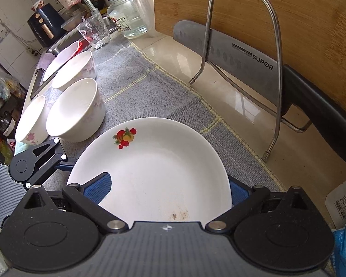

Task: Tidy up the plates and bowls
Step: 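Rub the plate's stain with the right tool tip while the left tool holds the rim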

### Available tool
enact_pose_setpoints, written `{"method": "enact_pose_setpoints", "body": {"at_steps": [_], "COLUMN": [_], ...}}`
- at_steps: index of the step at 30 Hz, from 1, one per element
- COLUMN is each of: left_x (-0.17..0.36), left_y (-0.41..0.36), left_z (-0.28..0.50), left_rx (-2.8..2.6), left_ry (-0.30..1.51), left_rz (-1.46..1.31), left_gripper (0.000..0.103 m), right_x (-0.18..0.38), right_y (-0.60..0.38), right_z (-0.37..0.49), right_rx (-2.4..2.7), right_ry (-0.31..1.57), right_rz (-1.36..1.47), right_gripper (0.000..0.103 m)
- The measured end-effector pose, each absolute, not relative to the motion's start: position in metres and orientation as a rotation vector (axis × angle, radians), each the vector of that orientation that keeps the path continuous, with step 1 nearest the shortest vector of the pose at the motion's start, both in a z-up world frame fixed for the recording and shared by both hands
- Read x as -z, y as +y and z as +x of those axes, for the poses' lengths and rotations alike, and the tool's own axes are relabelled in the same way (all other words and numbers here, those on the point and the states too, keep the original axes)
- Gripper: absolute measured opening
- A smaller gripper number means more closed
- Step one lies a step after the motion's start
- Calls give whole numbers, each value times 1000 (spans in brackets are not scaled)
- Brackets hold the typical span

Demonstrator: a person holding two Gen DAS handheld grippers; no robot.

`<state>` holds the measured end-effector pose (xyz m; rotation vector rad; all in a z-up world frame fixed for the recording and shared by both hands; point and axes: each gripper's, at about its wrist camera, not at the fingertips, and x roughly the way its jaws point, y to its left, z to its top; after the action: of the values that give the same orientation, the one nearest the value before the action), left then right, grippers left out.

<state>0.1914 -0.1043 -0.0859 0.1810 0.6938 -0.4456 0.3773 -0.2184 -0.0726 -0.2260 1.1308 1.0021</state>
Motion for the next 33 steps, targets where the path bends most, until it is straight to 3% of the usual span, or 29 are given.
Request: {"method": "enact_pose_setpoints", "body": {"at_steps": [33], "left_x": [79], "left_y": [-95], "left_z": [169], "left_rx": [504], "left_ry": [742], "left_rz": [229], "left_gripper": [101], "right_x": [66], "right_y": [-222], "right_z": [348], "right_rx": [-966], "right_ry": [1221], "right_rz": [-113], "right_gripper": [103]}}
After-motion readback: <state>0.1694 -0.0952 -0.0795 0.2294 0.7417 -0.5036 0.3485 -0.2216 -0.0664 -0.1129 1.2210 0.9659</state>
